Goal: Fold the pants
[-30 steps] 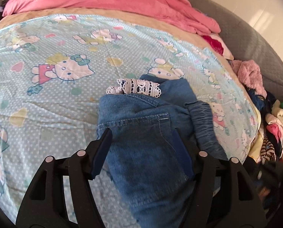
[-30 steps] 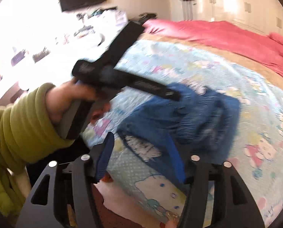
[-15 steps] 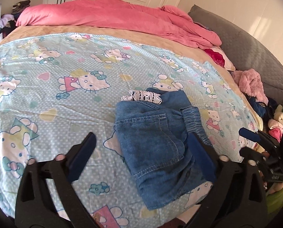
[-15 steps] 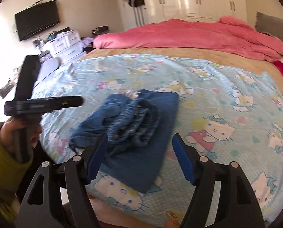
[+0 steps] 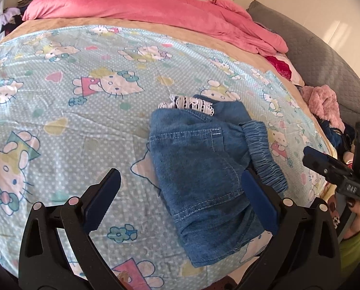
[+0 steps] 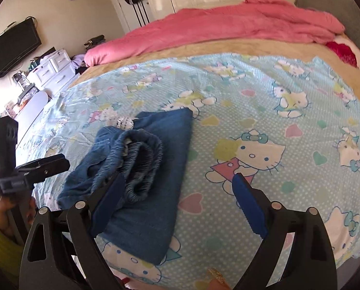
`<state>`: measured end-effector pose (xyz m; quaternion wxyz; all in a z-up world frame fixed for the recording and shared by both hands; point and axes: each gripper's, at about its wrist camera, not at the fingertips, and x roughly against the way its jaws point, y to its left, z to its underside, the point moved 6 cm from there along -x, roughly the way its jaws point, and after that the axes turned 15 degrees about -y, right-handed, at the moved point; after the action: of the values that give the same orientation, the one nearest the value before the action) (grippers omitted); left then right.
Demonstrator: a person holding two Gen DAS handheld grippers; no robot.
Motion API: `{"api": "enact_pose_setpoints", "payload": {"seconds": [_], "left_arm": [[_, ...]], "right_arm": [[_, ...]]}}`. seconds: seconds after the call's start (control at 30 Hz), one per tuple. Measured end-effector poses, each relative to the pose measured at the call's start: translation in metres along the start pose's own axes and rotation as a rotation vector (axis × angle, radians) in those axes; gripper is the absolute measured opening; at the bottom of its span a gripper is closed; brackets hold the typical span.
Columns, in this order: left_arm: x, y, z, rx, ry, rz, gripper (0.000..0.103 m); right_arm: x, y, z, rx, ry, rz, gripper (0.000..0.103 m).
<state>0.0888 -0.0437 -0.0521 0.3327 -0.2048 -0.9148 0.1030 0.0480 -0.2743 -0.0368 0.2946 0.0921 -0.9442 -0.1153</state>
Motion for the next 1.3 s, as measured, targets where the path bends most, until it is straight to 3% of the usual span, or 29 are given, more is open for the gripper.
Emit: {"api": "enact_pose_setpoints", "payload": {"seconds": [0.3, 0.6, 0.77, 0.87, 0.93, 1.0, 1.13, 1.3], "left_arm": [[-0.028, 0.001, 0.012, 0.01, 0.053, -0.003, 0.094], [-0.043, 0.0, 0.016, 0.019, 0.059, 0.013, 0.093], [-0.048, -0.011, 0.018, 0.013, 0.057, 0.038, 0.072], [-0.051, -0.018, 0.019, -0.018, 0.053, 0.03, 0.063], [-0.05, -0.022, 0.02, -0.037, 0.047, 0.032, 0.052], [-0.049, -0.026, 0.018, -0.064, 0.037, 0.033, 0.042], [-0.045, -0.025, 0.014, -0.058, 0.031, 0.039, 0.034], [-0.038, -0.024, 0.002, -0.034, 0.001, 0.062, 0.03]], "right_arm": [[-0.037, -0.003, 0.008, -0.039, 0.104, -0.026, 0.089], [-0.07, 0.006, 0.017, -0.045, 0.189, -0.088, 0.065], [-0.074, 0.015, 0.02, -0.02, 0.181, -0.126, 0.056], [-0.076, 0.019, 0.023, -0.034, 0.181, -0.162, 0.046], [-0.075, 0.023, 0.024, -0.018, 0.171, -0.179, 0.031], [-0.071, 0.028, 0.022, 0.007, 0.146, -0.183, 0.024], [-0.063, 0.038, 0.016, 0.062, 0.094, -0.164, 0.014], [-0.057, 0.044, -0.001, 0.084, 0.041, -0.177, 0.011]]}}
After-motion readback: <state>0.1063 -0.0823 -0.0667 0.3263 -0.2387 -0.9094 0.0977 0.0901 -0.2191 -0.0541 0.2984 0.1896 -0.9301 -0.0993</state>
